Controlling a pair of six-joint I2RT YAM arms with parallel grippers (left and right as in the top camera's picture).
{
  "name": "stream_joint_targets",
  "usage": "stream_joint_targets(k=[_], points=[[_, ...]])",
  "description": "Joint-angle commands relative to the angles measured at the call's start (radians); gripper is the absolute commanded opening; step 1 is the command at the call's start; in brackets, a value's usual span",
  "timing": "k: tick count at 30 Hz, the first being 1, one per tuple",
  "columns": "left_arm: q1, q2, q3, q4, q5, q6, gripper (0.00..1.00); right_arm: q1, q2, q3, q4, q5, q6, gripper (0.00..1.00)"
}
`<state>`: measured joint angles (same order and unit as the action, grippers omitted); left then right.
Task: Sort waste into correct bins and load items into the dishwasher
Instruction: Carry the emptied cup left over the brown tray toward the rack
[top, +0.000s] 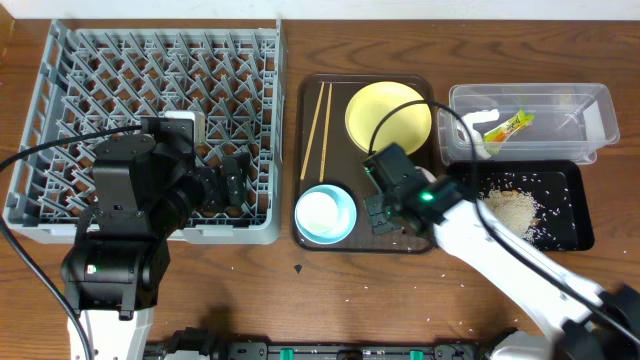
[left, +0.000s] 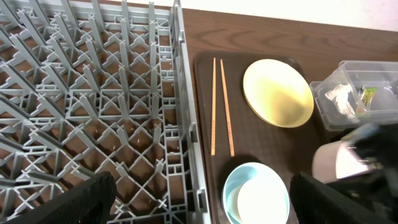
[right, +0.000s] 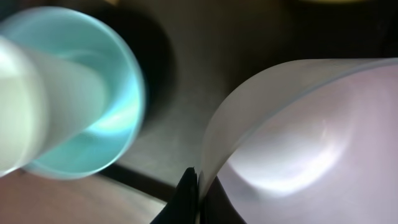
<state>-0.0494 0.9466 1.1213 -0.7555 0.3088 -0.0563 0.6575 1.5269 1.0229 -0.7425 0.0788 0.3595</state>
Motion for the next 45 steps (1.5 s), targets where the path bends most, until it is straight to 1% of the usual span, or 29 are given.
stream_joint_targets(k=[1,4,5,7,8,10,12,14,15,16,19,20,22,26,30,33,35,37,38,39,42,45], points=[[-0.002,0.000,0.024,0.000,0.005,-0.009,0.91,0.008,0.045,-0.006,0.007,0.072,0.040,0.13],[-0.002,0.000,0.024,0.000,0.005,-0.009,0.91,0.007,0.029,0.007,0.014,0.072,0.040,0.44],[-0.002,0.000,0.024,0.000,0.005,-0.009,0.90,0.005,0.022,0.014,0.014,0.072,0.040,0.51],[-0.002,0.000,0.024,0.000,0.005,-0.009,0.90,-0.007,-0.014,0.046,0.010,0.071,0.040,0.61],[-0.002,0.000,0.024,0.000,0.005,-0.009,0.90,-0.015,-0.032,0.061,0.009,0.069,0.040,0.64],[-0.002,0.000,0.024,-0.005,0.039,-0.026,0.90,-0.037,-0.075,0.094,0.006,0.042,0.040,0.64],[-0.002,0.000,0.024,-0.057,0.131,-0.051,0.90,-0.070,-0.117,0.124,0.009,-0.021,0.040,0.62],[-0.002,0.003,0.023,-0.051,0.178,-0.083,0.90,-0.104,-0.148,0.147,0.016,-0.113,0.039,0.55],[-0.002,0.009,0.023,-0.051,0.181,-0.093,0.90,-0.117,-0.158,0.153,0.024,-0.168,0.036,0.52],[-0.002,0.014,0.023,-0.056,0.176,-0.092,0.90,-0.124,-0.163,0.153,0.035,-0.220,0.036,0.50],[-0.002,0.040,0.023,-0.087,0.166,-0.106,0.90,-0.114,-0.149,0.153,0.033,-0.321,0.036,0.51],[-0.002,0.045,0.023,-0.097,0.152,-0.122,0.90,-0.110,-0.145,0.153,0.032,-0.327,0.036,0.51],[-0.002,0.064,0.023,-0.153,0.058,-0.203,0.90,-0.084,-0.122,0.152,0.028,-0.335,0.036,0.51],[-0.002,0.084,0.023,-0.239,-0.064,-0.242,0.91,-0.022,-0.053,0.152,0.037,-0.332,0.036,0.48],[-0.002,0.076,0.024,-0.235,-0.055,-0.245,0.90,0.034,0.047,0.152,0.050,-0.291,0.037,0.46],[-0.002,0.066,0.024,-0.235,-0.052,-0.245,0.91,0.047,0.119,0.152,0.071,-0.259,0.036,0.44],[-0.002,0.063,0.024,-0.235,-0.032,-0.245,0.91,0.049,0.158,0.152,0.093,-0.264,0.037,0.41],[-0.002,0.065,0.024,-0.234,-0.030,-0.245,0.91,0.050,0.198,0.152,0.111,-0.267,0.037,0.35],[-0.002,0.065,0.024,-0.234,-0.030,-0.245,0.91,0.050,0.211,0.152,0.112,-0.267,0.037,0.29],[-0.002,0.065,0.024,-0.233,-0.030,-0.245,0.91,0.050,0.219,0.152,0.109,-0.267,0.037,0.15],[-0.002,0.065,0.024,-0.226,-0.029,-0.246,0.91,0.043,0.206,0.156,0.107,-0.267,0.037,0.01],[-0.002,0.065,0.024,-0.211,-0.020,-0.261,0.91,0.023,0.165,0.159,0.105,-0.267,0.036,0.01]])
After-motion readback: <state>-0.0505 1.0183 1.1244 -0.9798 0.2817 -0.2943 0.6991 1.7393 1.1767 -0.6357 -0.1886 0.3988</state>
